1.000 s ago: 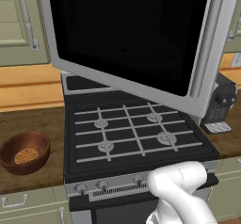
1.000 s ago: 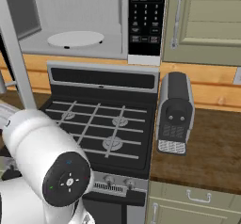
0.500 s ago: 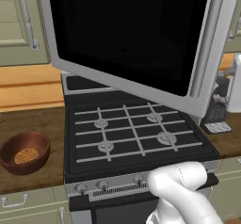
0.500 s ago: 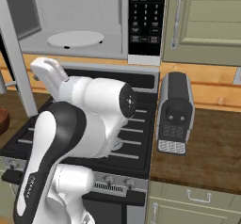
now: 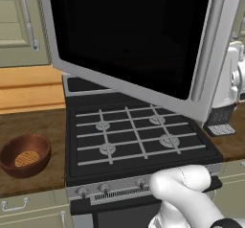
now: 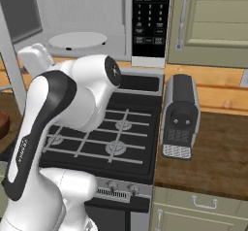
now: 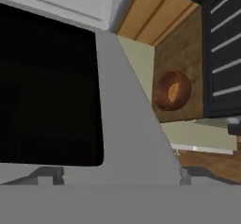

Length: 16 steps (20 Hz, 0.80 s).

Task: Open the microwave, place the bowl with waffle inside the microwave, then close the microwave door and turn it on.

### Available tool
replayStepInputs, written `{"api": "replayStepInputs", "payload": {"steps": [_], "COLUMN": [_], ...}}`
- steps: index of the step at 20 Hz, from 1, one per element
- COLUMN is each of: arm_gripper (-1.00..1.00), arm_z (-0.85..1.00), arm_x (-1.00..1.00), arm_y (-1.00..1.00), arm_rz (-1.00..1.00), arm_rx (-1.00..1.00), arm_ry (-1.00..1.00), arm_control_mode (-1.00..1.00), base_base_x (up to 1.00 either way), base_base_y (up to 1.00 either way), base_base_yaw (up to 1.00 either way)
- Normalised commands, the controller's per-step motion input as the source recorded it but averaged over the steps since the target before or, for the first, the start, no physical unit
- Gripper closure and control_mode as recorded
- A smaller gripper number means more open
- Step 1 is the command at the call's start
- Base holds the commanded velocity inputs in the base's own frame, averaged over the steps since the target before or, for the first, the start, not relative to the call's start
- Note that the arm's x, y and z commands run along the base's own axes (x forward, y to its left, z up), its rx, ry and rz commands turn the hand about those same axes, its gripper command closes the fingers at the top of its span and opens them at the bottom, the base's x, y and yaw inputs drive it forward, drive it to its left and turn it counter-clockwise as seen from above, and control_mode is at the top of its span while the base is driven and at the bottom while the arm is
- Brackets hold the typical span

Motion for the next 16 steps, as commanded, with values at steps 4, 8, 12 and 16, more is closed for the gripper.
{"api": "replayStepInputs", "payload": {"steps": [4, 8, 12, 16], "arm_gripper": [-1.0, -1.0, -1.0, -1.0], "arm_z": [0.0, 0.02, 0.17, 0.2], "arm_x": [-1.0, -1.0, -0.16, 0.69], "arm_y": [1.0, 1.0, 0.97, 0.52], "arm_rz": [0.17, 0.16, 0.02, 0.0], "arm_rx": [-0.07, -0.03, 0.01, 0.07], "arm_ry": [-0.24, -0.31, -0.11, 0.08], "arm_control_mode": [-1.0, -1.0, -1.0, -1.0], "base_base_x": [0.0, 0.0, 0.0, 0.0], "base_base_y": [0.0, 0.0, 0.0, 0.0], "base_base_yaw": [0.0, 0.0, 0.0, 0.0]}}
